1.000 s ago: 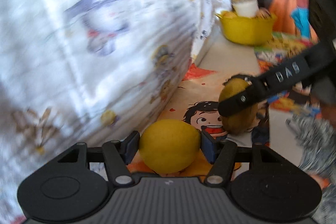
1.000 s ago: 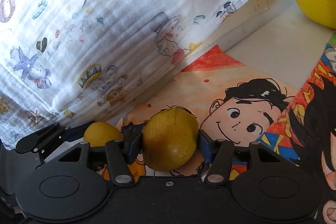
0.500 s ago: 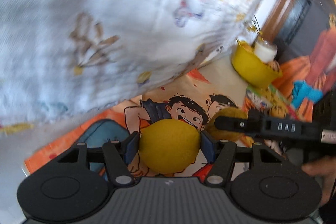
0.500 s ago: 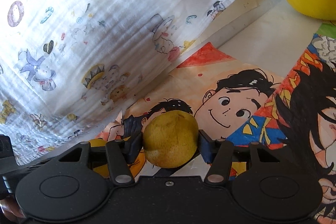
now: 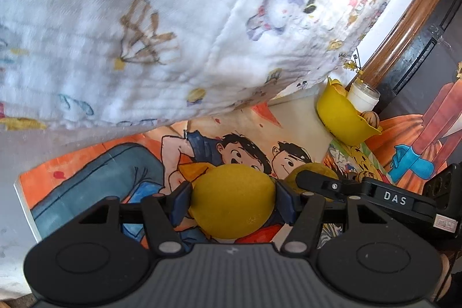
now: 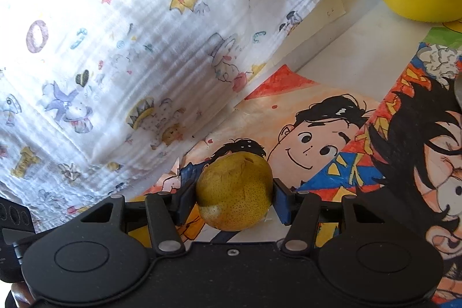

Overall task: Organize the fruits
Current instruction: 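Carry the lemon over the tray with the left tool while the right tool carries the pear there, then lower the lemon onto the tray with the left tool while the right tool lowers the pear beside it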

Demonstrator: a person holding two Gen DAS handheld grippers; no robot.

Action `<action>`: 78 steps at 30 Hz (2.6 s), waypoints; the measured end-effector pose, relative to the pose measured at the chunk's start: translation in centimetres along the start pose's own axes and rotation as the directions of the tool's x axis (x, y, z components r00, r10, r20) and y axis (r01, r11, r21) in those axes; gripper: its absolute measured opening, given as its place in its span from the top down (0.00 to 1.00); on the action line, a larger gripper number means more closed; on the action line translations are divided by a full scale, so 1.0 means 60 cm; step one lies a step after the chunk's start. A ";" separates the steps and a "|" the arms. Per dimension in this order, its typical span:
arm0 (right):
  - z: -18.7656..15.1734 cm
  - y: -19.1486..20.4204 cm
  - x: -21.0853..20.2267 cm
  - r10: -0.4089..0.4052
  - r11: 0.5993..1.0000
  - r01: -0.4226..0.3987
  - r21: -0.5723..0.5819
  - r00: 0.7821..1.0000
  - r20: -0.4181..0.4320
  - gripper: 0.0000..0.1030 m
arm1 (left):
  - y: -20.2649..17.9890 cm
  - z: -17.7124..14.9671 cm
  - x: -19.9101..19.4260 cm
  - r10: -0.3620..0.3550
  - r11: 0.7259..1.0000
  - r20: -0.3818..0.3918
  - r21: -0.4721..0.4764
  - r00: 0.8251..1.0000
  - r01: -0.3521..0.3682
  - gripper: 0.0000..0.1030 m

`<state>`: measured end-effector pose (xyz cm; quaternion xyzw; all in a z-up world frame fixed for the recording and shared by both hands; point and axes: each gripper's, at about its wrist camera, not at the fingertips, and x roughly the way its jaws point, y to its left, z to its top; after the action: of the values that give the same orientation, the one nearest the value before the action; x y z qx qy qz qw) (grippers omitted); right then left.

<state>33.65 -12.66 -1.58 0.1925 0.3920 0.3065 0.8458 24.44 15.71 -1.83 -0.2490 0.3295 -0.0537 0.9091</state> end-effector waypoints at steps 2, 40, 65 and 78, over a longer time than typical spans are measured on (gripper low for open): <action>-0.002 0.000 -0.012 0.003 1.000 -0.003 0.000 1.000 0.004 0.44 | -0.006 -0.001 -0.003 -0.009 1.000 0.001 -0.006 1.000 0.009 0.37; -0.110 -0.185 -0.455 -0.198 0.976 0.165 0.145 0.947 0.254 0.44 | -0.324 -0.152 0.002 -0.244 0.947 -0.122 0.186 0.962 0.263 0.37; -0.163 -0.286 -0.483 -0.249 0.959 0.204 0.196 0.938 0.242 0.44 | -0.431 -0.250 0.034 -0.200 0.917 -0.203 0.306 0.959 0.256 0.37; -0.170 -0.297 -0.478 -0.253 0.959 0.209 0.190 0.936 0.245 0.44 | -0.435 -0.262 0.039 -0.173 0.908 -0.201 0.346 0.964 0.236 0.37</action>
<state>17.77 -44.13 -2.35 0.2523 0.3177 0.1432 0.9027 18.16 -14.18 -0.75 -0.1026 0.3602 -0.2301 0.8982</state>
